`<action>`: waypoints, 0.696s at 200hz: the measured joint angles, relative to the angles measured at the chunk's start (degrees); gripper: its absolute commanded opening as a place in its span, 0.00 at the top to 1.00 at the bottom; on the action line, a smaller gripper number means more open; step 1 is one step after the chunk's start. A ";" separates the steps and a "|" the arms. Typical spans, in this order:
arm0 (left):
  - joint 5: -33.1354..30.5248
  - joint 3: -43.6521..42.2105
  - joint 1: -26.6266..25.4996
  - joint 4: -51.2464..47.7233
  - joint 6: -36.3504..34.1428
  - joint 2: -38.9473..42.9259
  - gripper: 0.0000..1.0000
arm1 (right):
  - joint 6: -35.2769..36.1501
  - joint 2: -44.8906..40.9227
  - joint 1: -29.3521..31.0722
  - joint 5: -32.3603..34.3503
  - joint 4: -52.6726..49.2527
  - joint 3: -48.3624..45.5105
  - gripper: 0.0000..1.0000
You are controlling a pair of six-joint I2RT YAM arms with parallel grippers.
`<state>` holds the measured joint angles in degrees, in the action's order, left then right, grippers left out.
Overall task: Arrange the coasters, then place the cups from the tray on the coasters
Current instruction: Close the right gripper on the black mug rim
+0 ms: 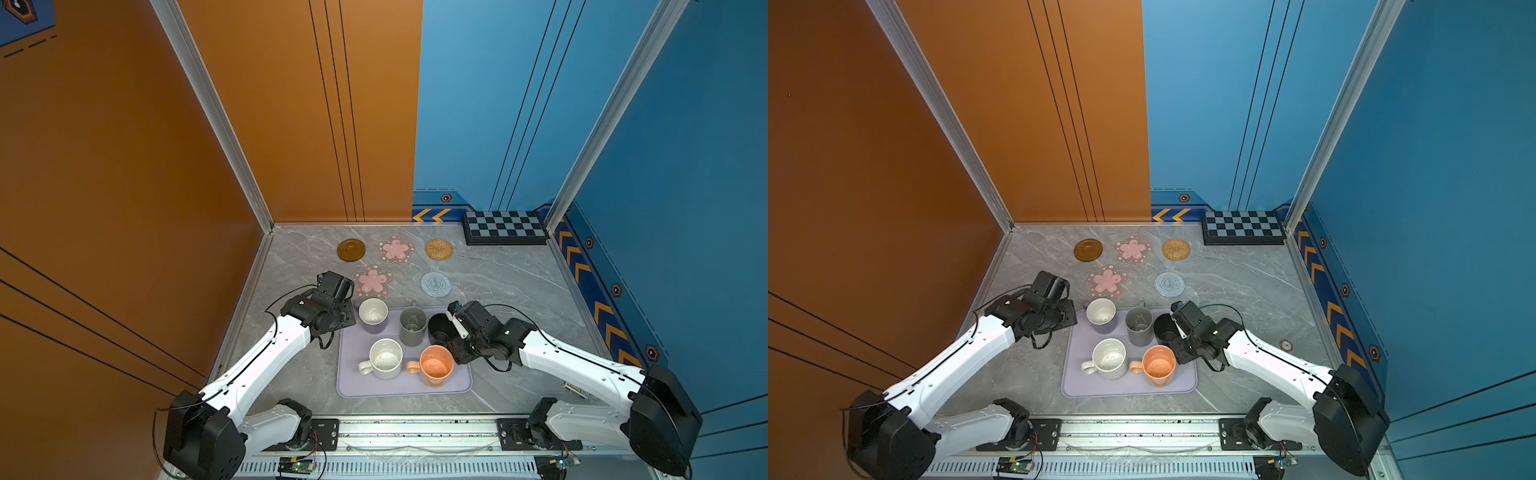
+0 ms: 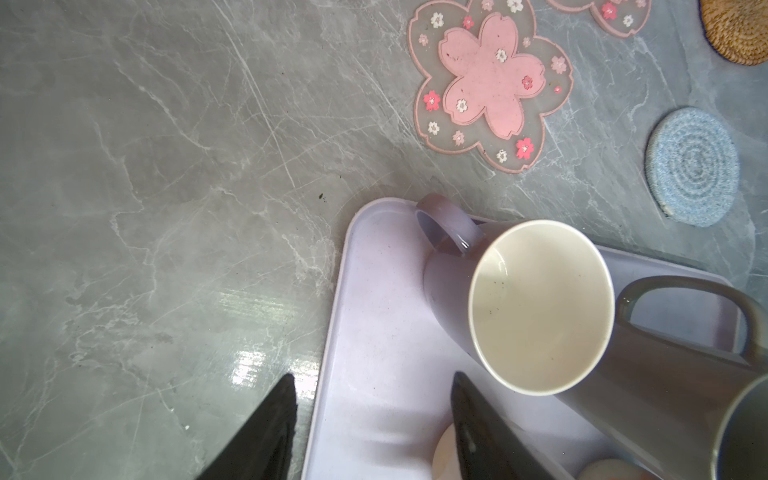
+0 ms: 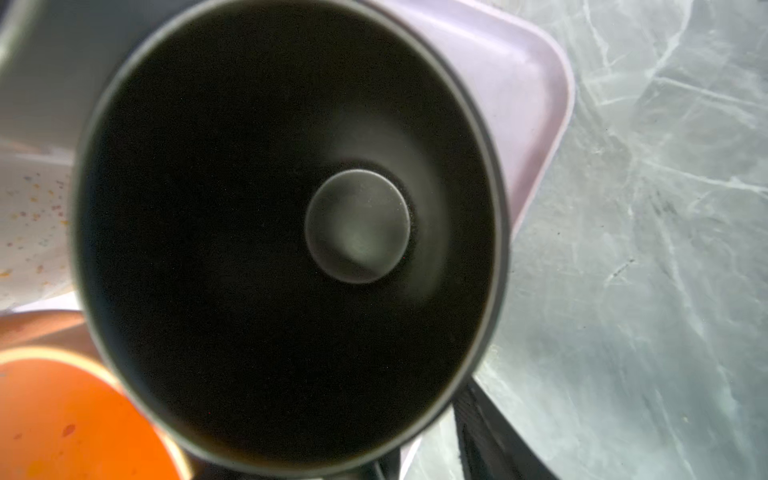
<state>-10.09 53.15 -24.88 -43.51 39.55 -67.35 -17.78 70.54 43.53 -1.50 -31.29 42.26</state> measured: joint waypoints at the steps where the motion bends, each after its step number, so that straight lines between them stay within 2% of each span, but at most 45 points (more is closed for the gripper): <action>1: 0.00 0.00 0.00 0.00 0.00 -0.02 0.40 | 0.02 0.02 -0.02 0.00 0.00 0.00 0.44; 55: 0.00 0.00 0.00 0.00 0.00 -0.15 0.40 | 0.00 0.52 0.07 -0.22 1.60 -0.11 0.47; 139: -0.02 -0.66 0.00 0.00 0.13 0.50 0.40 | -0.63 2.27 0.85 -1.51 4.92 -1.64 0.69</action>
<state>-10.11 52.49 -24.88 -43.51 39.68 -66.85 -18.41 72.82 44.38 -3.01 -26.37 40.62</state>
